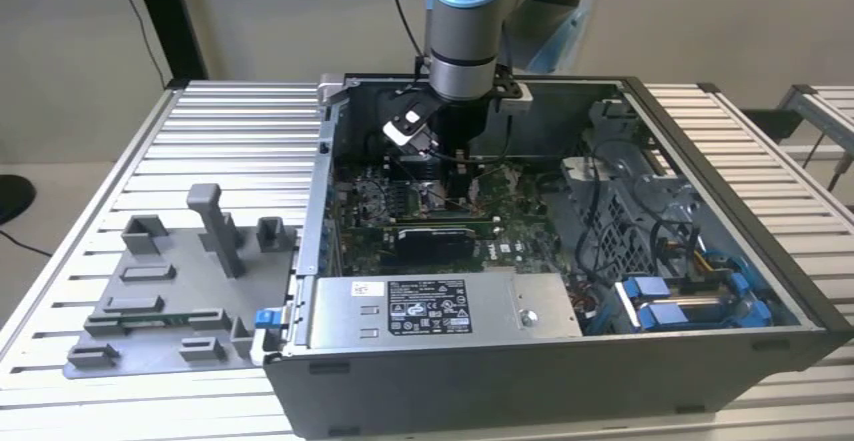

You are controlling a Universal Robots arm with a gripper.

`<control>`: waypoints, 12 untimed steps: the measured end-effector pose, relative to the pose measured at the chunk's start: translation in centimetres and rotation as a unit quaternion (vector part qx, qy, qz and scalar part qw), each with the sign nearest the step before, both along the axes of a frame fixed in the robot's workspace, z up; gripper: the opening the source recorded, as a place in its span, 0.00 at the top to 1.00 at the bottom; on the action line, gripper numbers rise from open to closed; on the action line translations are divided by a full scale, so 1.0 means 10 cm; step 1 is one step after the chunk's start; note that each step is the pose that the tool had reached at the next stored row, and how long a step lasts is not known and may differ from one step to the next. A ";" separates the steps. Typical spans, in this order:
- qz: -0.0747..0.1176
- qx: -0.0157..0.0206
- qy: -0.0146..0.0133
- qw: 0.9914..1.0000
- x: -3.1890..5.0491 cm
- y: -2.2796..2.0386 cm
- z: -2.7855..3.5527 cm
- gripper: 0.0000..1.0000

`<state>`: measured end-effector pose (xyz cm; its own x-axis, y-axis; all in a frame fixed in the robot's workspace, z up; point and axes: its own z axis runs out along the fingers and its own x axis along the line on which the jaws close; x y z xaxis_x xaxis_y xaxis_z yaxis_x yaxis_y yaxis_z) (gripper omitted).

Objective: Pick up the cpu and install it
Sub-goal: 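Close the cpu cover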

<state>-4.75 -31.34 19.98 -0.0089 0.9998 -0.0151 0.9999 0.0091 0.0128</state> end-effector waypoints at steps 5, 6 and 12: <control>0.000 0.000 0.000 1.000 0.000 -0.001 0.000 1.00; 0.000 0.000 0.000 1.000 0.000 -0.001 0.000 1.00; -0.001 0.000 0.000 1.000 0.000 -0.005 0.000 1.00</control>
<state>-4.75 -31.39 19.98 -0.0078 0.9999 -0.0151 0.9999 0.0080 0.0127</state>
